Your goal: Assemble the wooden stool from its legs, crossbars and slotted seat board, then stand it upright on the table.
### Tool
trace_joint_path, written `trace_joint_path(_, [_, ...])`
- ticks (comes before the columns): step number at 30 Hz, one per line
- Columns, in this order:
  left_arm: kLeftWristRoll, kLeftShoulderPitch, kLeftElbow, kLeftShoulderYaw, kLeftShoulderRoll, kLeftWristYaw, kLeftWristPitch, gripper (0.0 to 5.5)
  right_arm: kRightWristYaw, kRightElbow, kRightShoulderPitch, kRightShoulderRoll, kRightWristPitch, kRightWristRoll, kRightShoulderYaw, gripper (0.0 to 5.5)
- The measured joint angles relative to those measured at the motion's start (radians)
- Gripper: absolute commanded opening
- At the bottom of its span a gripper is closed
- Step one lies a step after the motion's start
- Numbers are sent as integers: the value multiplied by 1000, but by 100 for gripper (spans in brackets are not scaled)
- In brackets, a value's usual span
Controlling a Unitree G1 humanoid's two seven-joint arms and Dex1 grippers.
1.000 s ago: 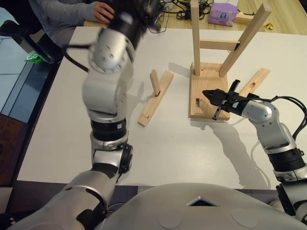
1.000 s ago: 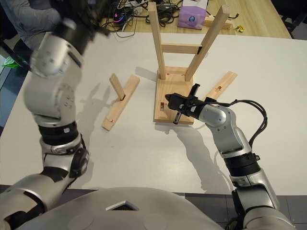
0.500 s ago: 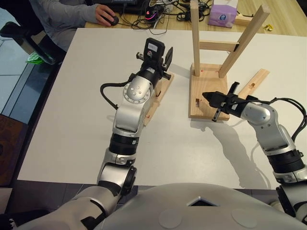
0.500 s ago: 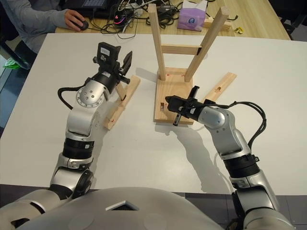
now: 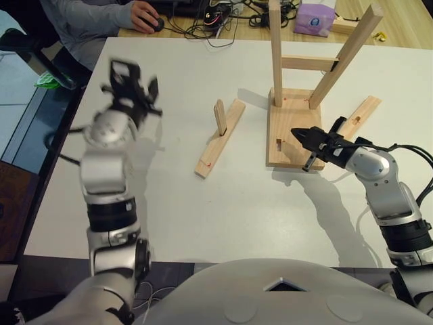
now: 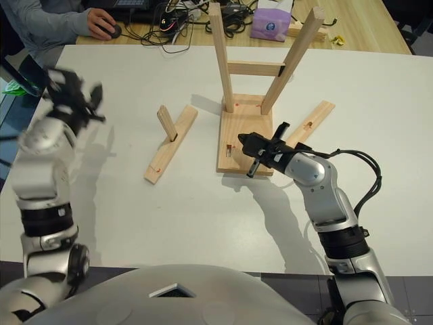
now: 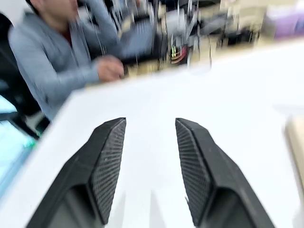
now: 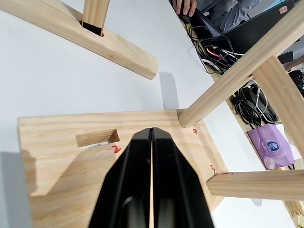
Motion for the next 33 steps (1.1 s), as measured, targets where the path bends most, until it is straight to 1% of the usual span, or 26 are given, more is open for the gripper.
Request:
trace_joint_path(4, [1, 164, 21, -117, -72, -8, -30, 191, 0, -5, -24, 0, 16, 13, -9, 0])
trace_joint_path(7, [0, 166, -10, -159, -87, -18, -27, 191, 0, -12, -38, 14, 22, 29, -9, 0])
trace_joint_path(9, [-1, 165, -32, -174, -95, -21, -18, 191, -13, -5, -69, 56, 49, 57, -11, 0])
trace_joint_path(11, [-10, 168, -72, -203, -109, -27, 6, 193, -53, 25, -118, 133, 84, 81, -11, 32])
trace_joint_path(12, [-18, 173, -101, -236, -129, -30, 21, 193, -79, 57, -148, 186, 97, 85, 1, 52])
trace_joint_path(15, [-29, 182, -155, -319, -179, -31, 62, 193, -111, 142, -202, 289, 130, 94, 41, 110])
trace_joint_path(17, [-29, 185, -176, -367, -200, -25, 84, 193, -108, 194, -227, 334, 170, 123, 54, 149])
trace_joint_path(18, [-29, 185, -177, -379, -206, -24, 90, 193, -106, 203, -232, 346, 182, 127, 57, 169])
trace_joint_path(19, [-29, 185, -177, -394, -214, -19, 94, 193, -103, 210, -234, 352, 201, 136, 62, 175])
trace_joint_path(20, [-29, 184, -177, -398, -222, -15, 96, 193, -90, 210, -234, 350, 223, 145, 62, 197])
trace_joint_path(24, [-28, 166, -175, -395, -238, 3, 97, 193, -5, 133, -193, 288, 258, 161, 99, 197])
trace_joint_path(26, [-28, 161, -174, -395, -241, 5, 97, 193, 20, 119, -177, 281, 271, 174, 117, 197])
trace_joint_path(28, [-28, 159, -174, -396, -243, 6, 97, 193, 18, 126, -183, 309, 276, 188, 120, 197])
trace_joint_path(31, [-37, 159, -178, -408, -240, -6, 100, 193, -23, 212, -247, 385, 278, 202, 120, 197])
trace_joint_path(33, [-48, 162, -206, -415, -212, -36, 104, 193, -59, 270, -285, 431, 273, 202, 117, 197])
